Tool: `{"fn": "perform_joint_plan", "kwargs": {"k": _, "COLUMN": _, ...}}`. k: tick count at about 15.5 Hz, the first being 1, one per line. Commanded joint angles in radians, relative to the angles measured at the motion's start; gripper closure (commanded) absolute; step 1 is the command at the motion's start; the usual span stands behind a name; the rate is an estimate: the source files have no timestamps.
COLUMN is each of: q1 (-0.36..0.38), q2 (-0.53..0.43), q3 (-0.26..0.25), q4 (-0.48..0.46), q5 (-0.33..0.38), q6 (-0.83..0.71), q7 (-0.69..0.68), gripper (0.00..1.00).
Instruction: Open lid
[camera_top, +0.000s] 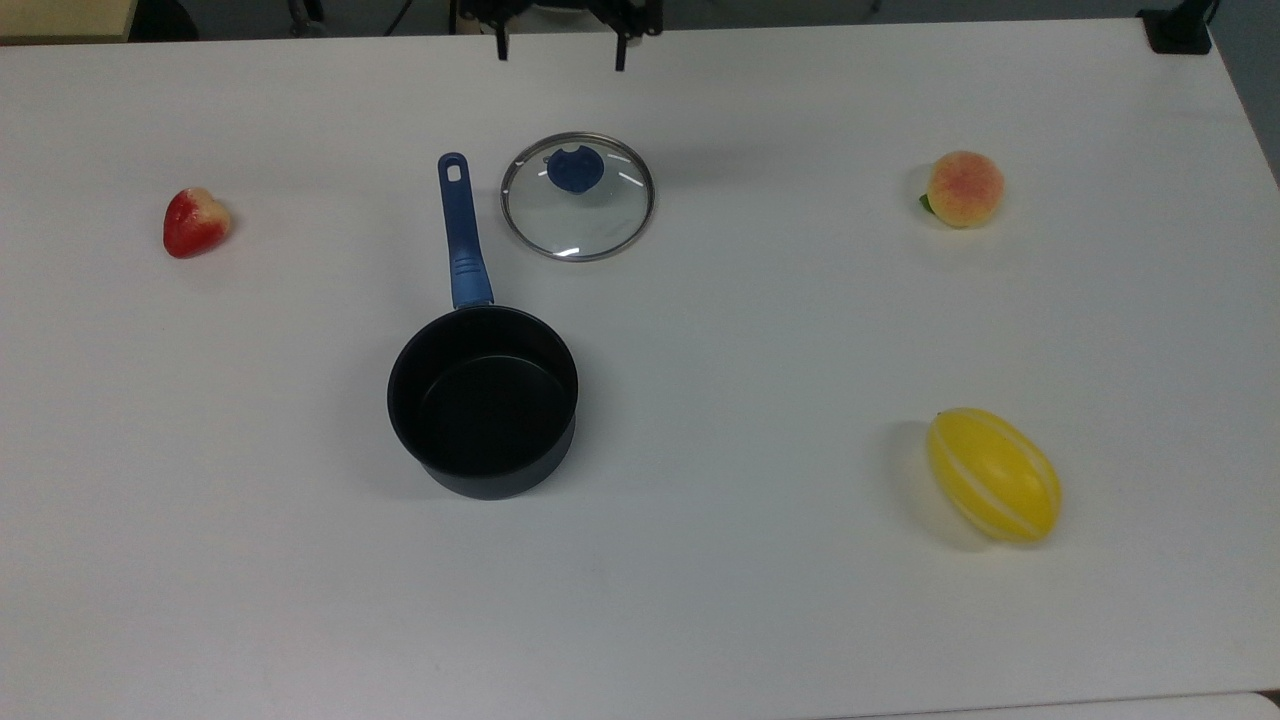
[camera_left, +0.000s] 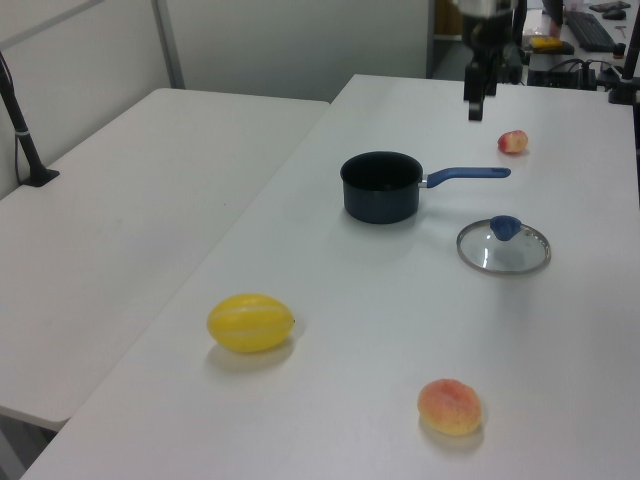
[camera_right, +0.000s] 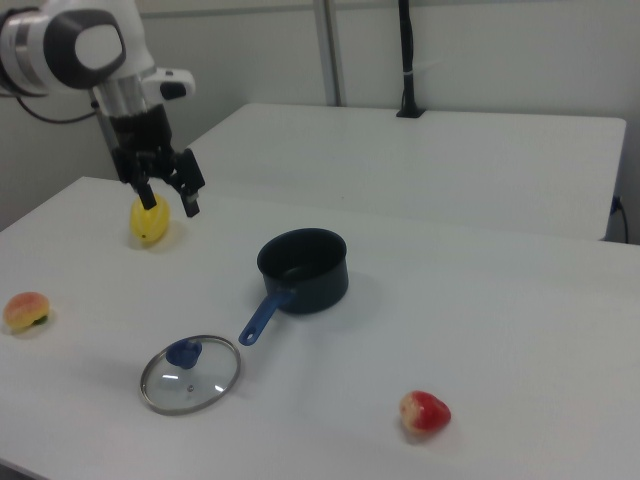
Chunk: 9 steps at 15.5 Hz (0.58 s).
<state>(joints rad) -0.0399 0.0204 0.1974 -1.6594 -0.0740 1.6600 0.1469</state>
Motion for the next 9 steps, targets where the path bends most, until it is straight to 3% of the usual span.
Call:
{"fn": "perform_joint_plan", "kwargs": {"k": 1, "q1": 0.018, "q2": -0.011, "q3": -0.061, "q4": 0.043, "q5": 0.017, "q6": -0.037, "q7": 0.019, "gripper": 0.00}}
{"fn": "perform_joint_plan", "kwargs": {"k": 4, "q1": 0.055, "q2": -0.019, "q3": -0.110, "q4": 0.036, "q5": 0.025, "q6": -0.016, "q7": 0.004, "gripper": 0.00}}
{"fn": "perform_joint_plan", "kwargs": {"k": 9, "q1": 0.101, "q2": -0.049, "q3": -0.231, "q4": 0.038, "q5": 0.167, "q6": 0.037, "q7": -0.130, "gripper": 0.00}}
